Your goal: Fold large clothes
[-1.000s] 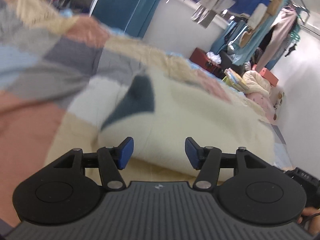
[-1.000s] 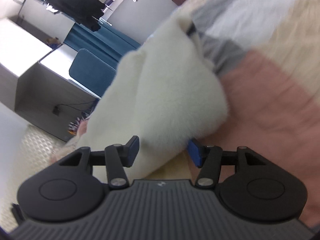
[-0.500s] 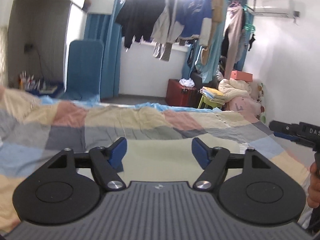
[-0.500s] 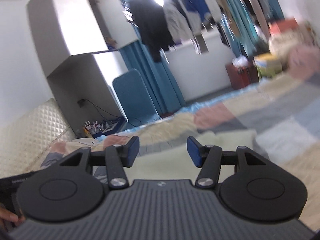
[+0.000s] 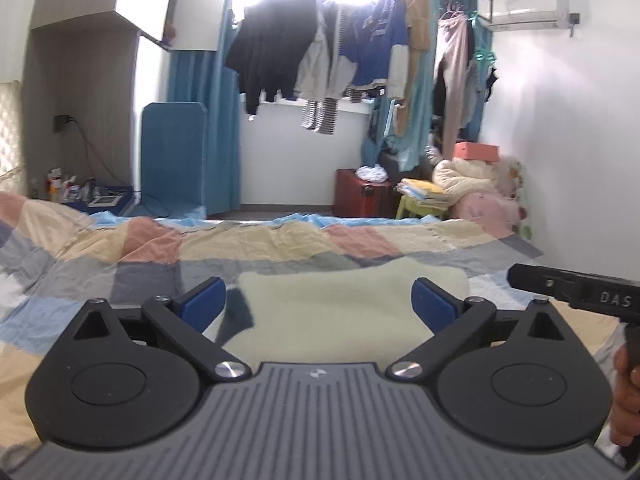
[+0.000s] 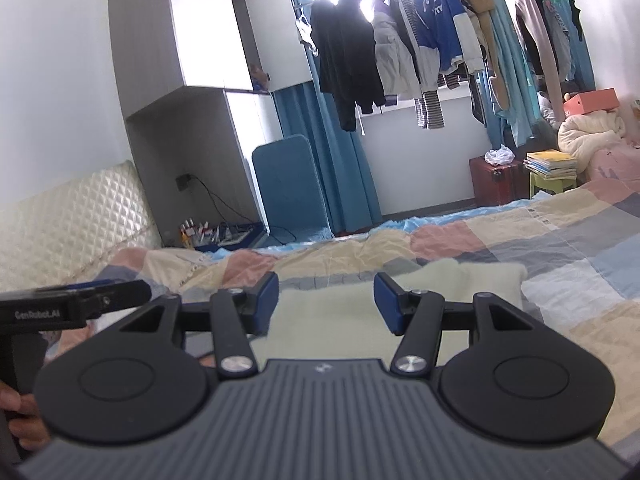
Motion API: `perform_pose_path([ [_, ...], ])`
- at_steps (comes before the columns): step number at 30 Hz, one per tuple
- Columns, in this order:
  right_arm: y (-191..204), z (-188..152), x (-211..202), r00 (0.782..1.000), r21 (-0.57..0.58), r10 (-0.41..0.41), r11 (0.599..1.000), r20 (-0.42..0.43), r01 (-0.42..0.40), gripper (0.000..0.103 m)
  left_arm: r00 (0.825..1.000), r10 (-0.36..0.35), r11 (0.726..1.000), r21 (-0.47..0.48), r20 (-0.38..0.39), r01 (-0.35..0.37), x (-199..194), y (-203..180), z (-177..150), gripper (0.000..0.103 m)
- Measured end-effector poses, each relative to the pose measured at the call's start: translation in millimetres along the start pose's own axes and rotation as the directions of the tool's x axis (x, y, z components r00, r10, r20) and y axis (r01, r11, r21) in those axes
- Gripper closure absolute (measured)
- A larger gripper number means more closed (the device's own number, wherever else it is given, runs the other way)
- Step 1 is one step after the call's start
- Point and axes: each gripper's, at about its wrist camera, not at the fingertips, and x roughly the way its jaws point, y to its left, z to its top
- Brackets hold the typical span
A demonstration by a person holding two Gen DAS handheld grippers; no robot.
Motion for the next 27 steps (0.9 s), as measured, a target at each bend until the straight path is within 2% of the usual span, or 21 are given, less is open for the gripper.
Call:
perform_pose_path([
  [7,12.4,-30.3,-6.7,0.998,-0.015,-0.05,0.999,-0.038,0.05,0.046,1.0,0.019,0.999,0.029,-0.023,-0.018,-1.0,0.5,-22.0,0.001],
  [11,13.0,-45.6,-4.3,0.995,-0.007,-0.081,0.997,-0.061,0.081,0.046,1.0,0.01,1.0,0.014,-0.006,-0.01,3.6,1.8,-29.1,0.0],
  [15,12.0,-57.1,-2.2,0.99,0.004,-0.108,0.994,-0.087,0.109,0.046,0.999,0.019,1.0,0.007,-0.036,-0.019,12.3,5.2,-37.0,0.0],
  [20,14.2,-58.6,-3.3,0.985,-0.038,-0.141,0.99,-0.095,0.138,0.046,0.998,0.033,0.999,-0.02,-0.06,-0.034,17.1,10.8,-39.5,0.0],
  [27,16.9,-52.6,-7.6,0.984,-0.068,-0.156,0.986,-0.082,0.151,0.043,0.995,0.067,0.998,-0.004,-0.075,-0.067,19.0,9.6,-40.7,0.0],
])
